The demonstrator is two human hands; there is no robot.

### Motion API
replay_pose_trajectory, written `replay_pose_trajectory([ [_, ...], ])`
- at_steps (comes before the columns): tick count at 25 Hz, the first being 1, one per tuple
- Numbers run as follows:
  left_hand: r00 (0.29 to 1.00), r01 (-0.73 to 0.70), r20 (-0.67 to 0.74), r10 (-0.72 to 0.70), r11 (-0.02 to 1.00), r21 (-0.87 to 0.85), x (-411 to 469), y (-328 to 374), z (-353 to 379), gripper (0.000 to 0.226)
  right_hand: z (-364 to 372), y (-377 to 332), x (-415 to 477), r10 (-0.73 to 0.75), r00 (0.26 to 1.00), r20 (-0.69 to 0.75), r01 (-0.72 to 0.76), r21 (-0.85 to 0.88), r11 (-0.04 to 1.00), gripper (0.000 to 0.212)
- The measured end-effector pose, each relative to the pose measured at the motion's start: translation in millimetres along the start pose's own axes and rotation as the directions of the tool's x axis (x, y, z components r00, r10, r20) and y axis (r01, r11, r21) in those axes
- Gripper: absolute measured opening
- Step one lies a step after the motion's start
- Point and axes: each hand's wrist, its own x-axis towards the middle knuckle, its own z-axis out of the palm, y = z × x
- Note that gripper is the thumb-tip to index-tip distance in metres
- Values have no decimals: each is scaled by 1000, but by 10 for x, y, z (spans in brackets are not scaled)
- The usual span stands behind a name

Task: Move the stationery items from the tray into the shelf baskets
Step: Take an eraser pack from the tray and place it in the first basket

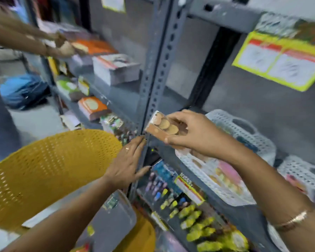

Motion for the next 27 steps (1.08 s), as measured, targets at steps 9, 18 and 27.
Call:
replay_pose_trajectory([
  [9, 959, -151, 259, 115, 981, 123, 699, 327, 418, 72, -380, 1110, -564, 436, 898, -56, -440, -142, 887, 21],
  [18, 939, -186, 319, 132, 972, 146, 764, 282, 575, 95, 145, 1613, -842, 587, 805, 91, -565, -189, 804, 56],
  [27, 938, -185, 326, 121, 968, 171, 725, 225, 619, 91, 308, 1663, -873, 650, 743, 160, -591, -300, 749, 80],
])
